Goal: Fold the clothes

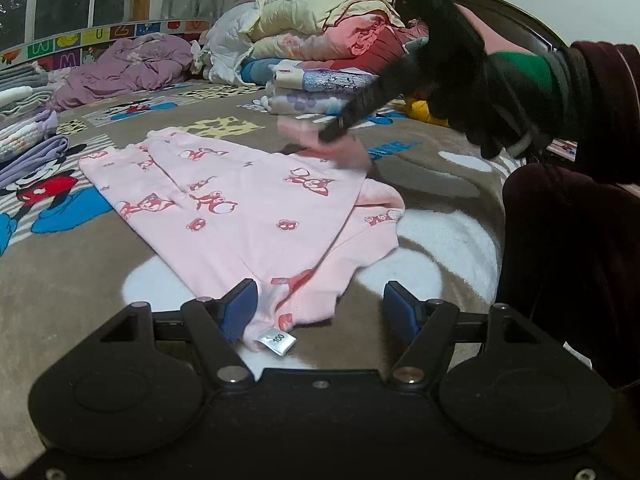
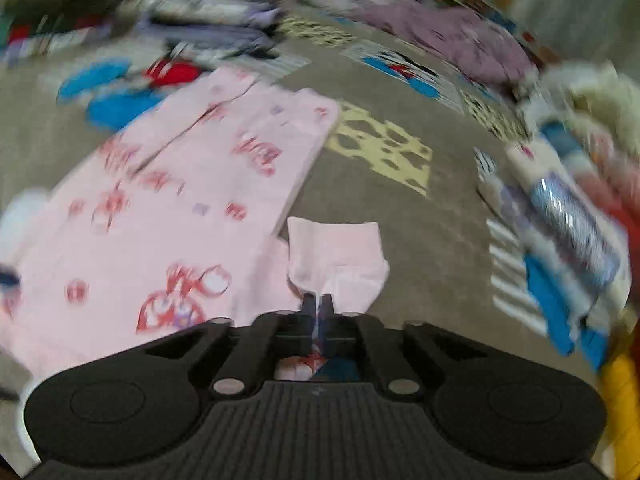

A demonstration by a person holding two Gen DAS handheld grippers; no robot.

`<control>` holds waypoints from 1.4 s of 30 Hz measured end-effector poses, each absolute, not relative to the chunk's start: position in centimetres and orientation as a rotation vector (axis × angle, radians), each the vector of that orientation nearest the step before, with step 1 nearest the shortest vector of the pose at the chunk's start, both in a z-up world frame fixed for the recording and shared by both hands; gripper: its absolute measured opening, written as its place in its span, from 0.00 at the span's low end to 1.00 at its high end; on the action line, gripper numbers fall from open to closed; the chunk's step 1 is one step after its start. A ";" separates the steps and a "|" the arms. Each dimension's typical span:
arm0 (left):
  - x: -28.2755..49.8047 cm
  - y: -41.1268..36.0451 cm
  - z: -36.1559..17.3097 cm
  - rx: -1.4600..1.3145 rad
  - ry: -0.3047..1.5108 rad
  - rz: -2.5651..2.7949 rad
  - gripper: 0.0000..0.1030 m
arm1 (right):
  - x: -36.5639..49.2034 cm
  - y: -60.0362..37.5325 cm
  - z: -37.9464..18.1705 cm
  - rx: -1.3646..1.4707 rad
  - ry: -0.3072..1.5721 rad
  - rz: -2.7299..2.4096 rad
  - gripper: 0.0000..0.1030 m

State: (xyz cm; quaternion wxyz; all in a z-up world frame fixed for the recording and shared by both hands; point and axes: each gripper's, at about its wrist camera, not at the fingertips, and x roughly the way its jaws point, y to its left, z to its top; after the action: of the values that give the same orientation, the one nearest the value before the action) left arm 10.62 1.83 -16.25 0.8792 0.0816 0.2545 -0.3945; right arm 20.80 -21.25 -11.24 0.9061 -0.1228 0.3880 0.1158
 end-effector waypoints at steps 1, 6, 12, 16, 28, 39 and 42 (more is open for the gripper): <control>10.7 1.9 -16.2 0.168 0.531 -0.824 0.67 | 21.0 -22.2 -10.6 -0.161 0.791 0.230 0.03; 10.7 2.0 -16.2 0.160 0.536 -0.831 0.67 | 21.9 -26.0 -7.7 0.206 0.722 0.210 0.03; 10.8 2.3 -16.2 0.137 0.542 -0.840 0.67 | 24.3 -25.4 -5.5 0.368 0.675 0.244 0.03; 11.0 3.0 -16.2 0.088 0.554 -0.849 0.67 | 25.7 -22.7 -4.7 0.339 0.657 0.261 0.03; 11.4 4.4 -16.0 -0.006 0.592 -0.878 0.68 | 29.6 -15.4 -3.8 0.227 0.669 0.324 0.03; 11.8 5.2 -16.0 -0.056 0.608 -0.910 0.68 | 32.2 -11.6 -5.3 0.145 0.710 0.330 0.03; 11.8 5.2 -16.0 -0.058 0.608 -0.915 0.69 | 32.8 -10.9 -6.1 0.144 0.722 0.326 0.03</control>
State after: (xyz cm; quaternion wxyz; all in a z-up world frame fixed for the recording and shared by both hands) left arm 11.83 5.24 -15.97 0.8524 -0.0278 0.2891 -0.4349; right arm 32.76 -10.88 -6.10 0.9200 0.0700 0.3516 0.1586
